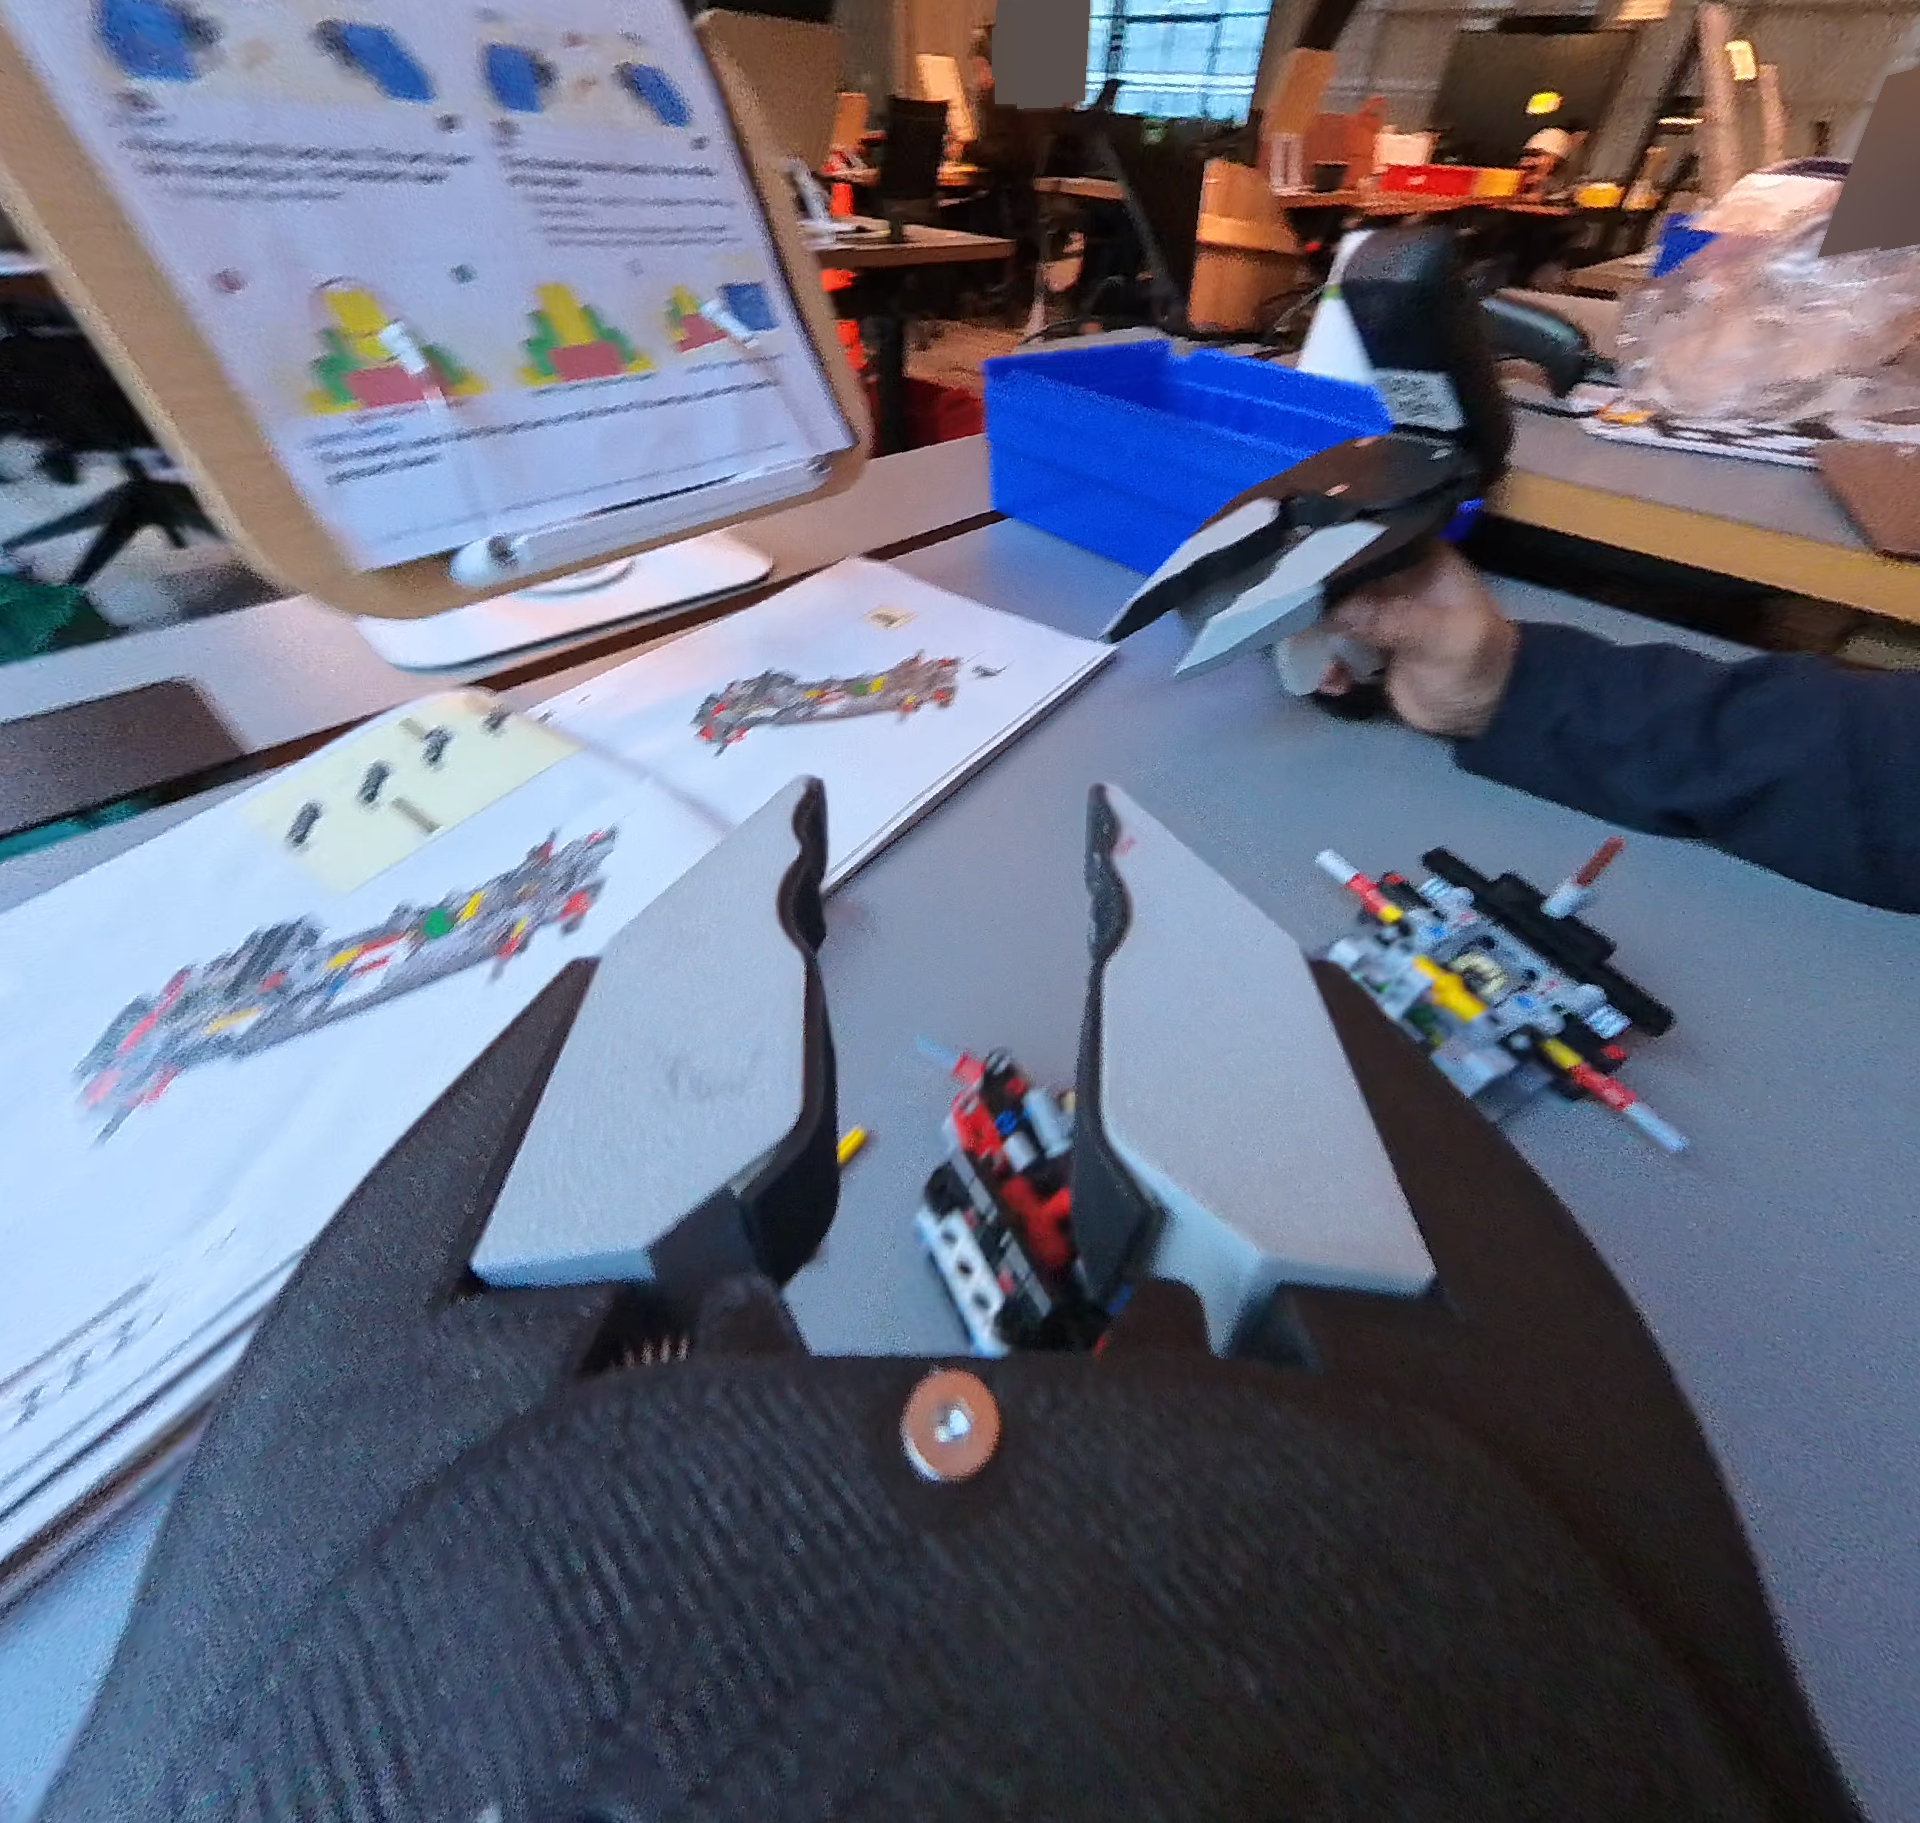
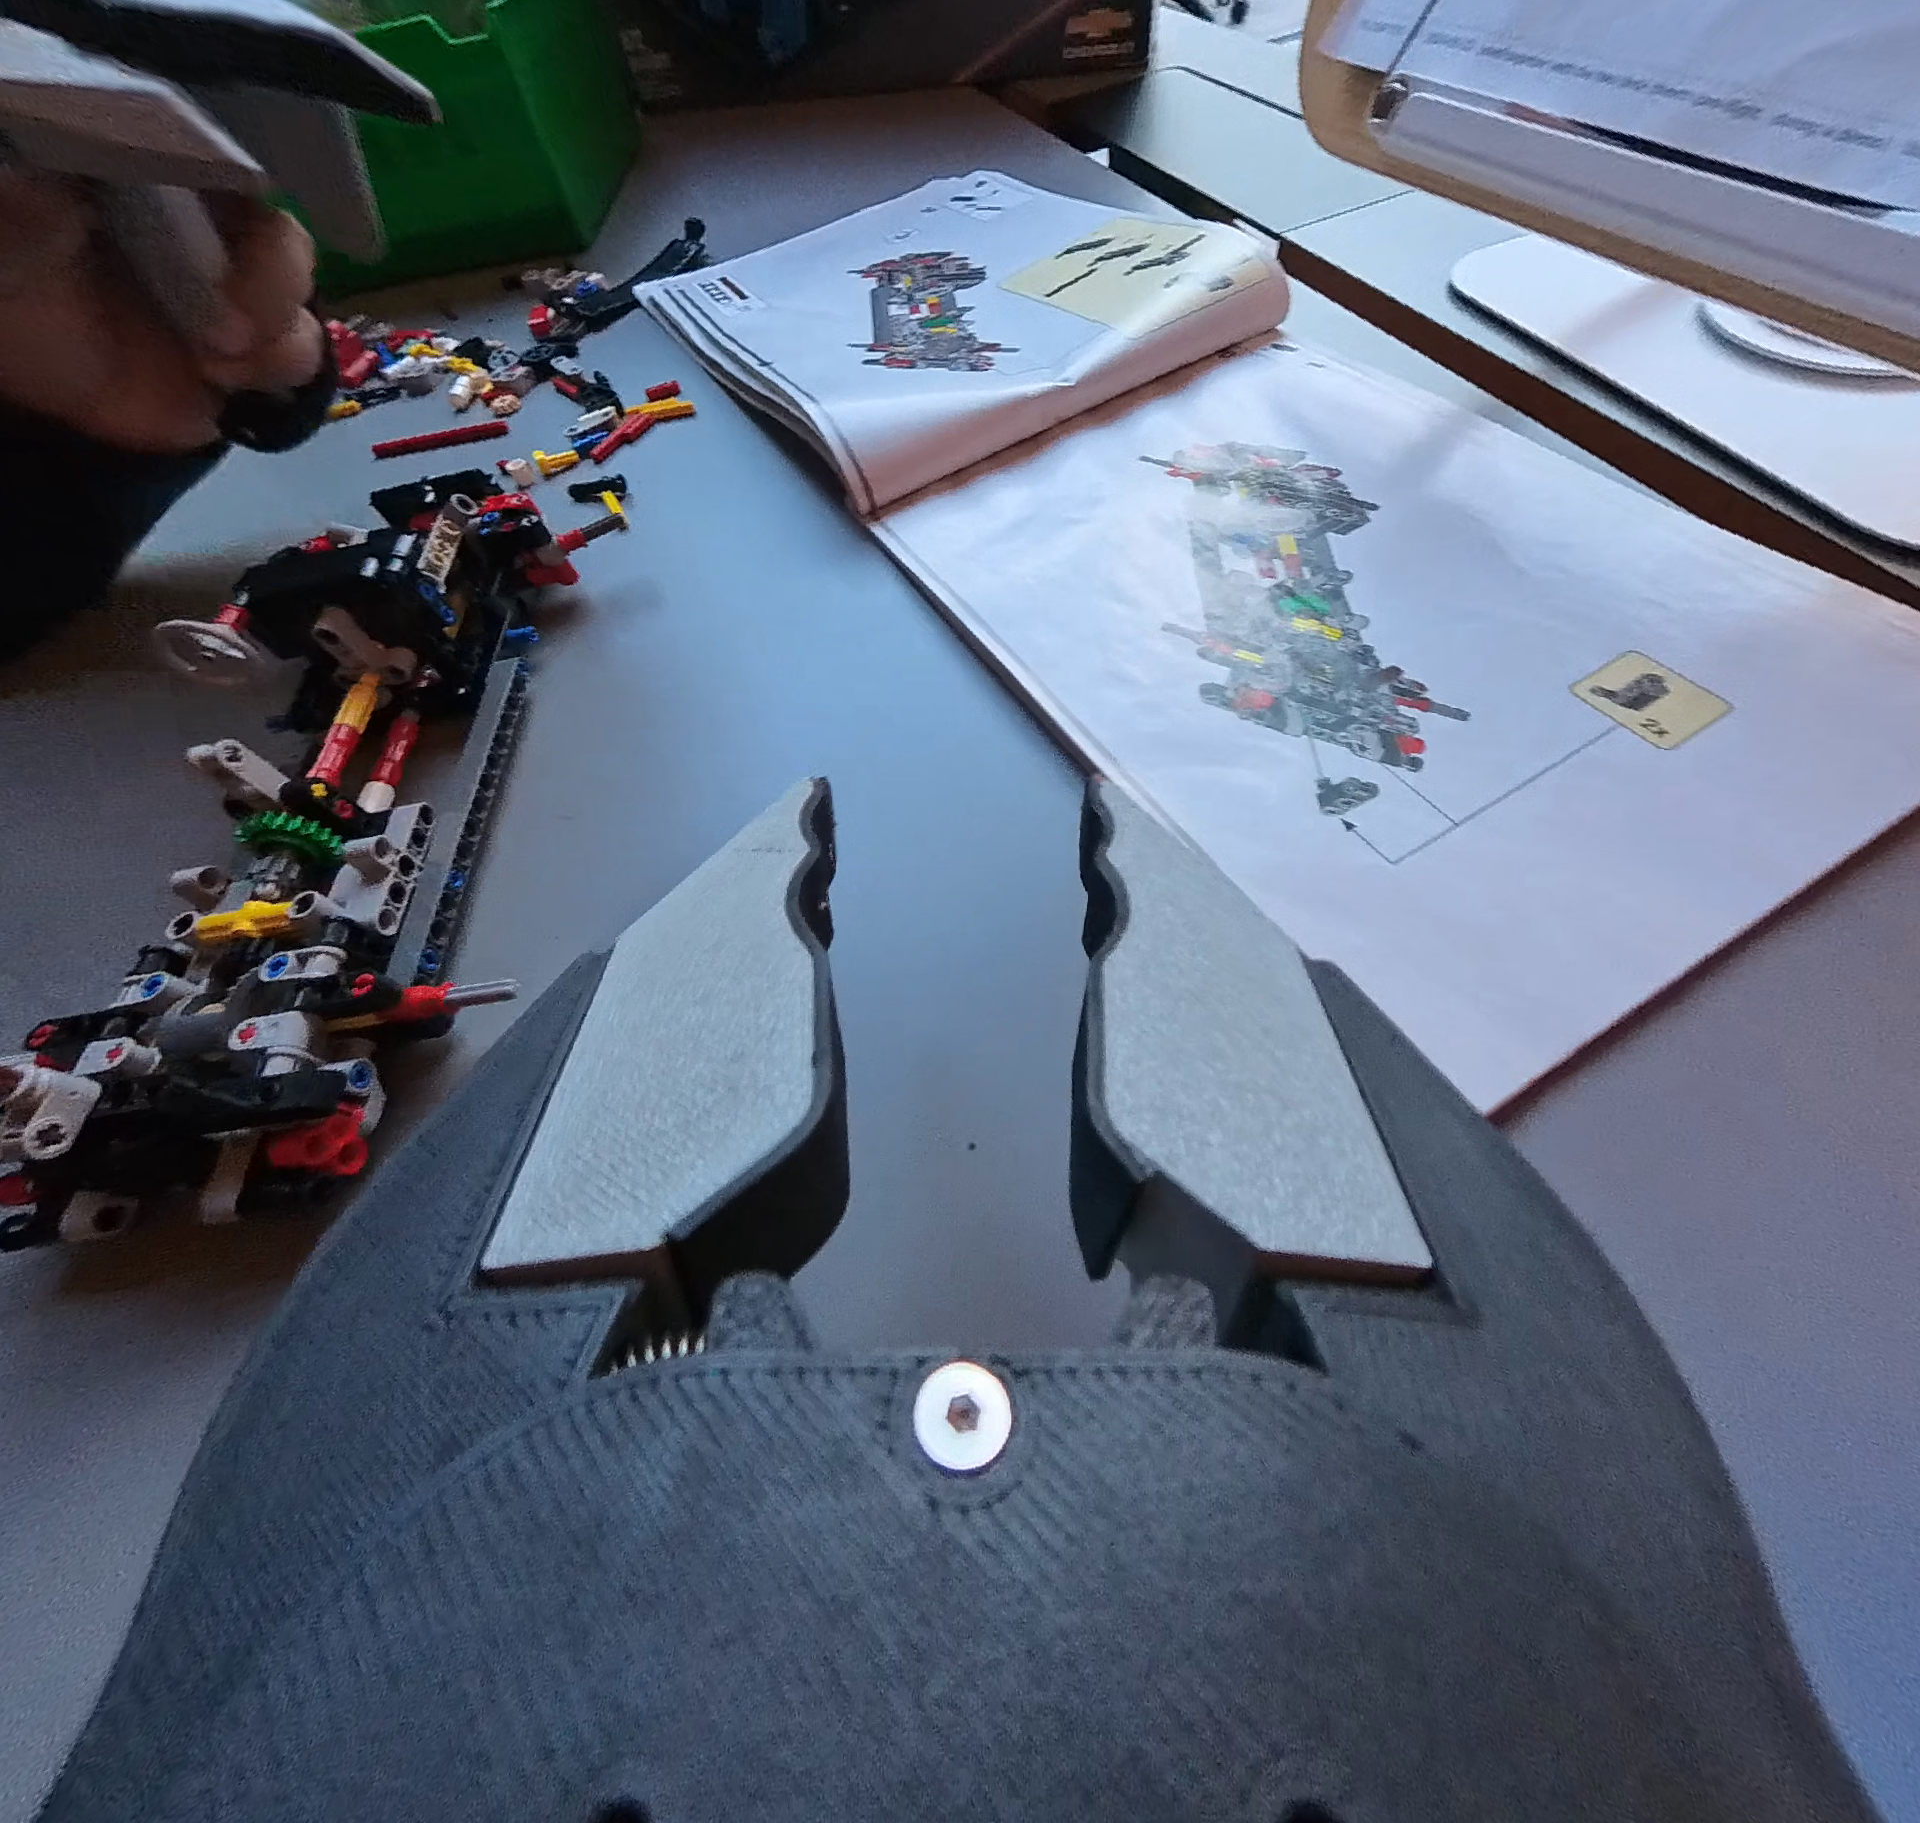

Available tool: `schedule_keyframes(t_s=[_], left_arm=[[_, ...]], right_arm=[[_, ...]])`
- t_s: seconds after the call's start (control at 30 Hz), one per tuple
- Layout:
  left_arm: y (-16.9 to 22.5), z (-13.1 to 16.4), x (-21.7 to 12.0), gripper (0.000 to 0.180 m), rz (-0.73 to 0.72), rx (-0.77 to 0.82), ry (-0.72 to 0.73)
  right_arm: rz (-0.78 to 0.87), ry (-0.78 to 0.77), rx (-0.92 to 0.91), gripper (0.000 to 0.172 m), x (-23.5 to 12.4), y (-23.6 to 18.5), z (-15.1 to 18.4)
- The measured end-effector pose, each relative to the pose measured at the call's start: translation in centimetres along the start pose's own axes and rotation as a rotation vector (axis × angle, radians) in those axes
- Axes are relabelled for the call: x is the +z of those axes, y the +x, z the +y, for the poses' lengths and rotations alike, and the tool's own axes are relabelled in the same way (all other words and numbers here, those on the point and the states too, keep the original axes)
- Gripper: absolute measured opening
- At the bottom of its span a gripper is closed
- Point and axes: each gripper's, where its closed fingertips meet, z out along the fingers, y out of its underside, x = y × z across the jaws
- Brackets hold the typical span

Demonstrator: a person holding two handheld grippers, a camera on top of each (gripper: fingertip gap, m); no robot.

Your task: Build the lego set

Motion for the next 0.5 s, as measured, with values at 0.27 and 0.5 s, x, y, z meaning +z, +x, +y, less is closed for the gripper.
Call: schedule_keyframes(t_s=[0.27, 0.5], left_arm=[[-2.3, 3.5, -1.4, 0.053, -0.030, -0.128, -0.045], [-0.9, 5.7, -1.7, 0.057, 0.012, -0.047, -0.164]], right_arm=[[-0.085, 0.047, 0.024, 0.047, -0.9, -2.6, -0.2], [-0.191, 0.101, 0.075, 0.058, -4.1, -7.2, 0.8]])
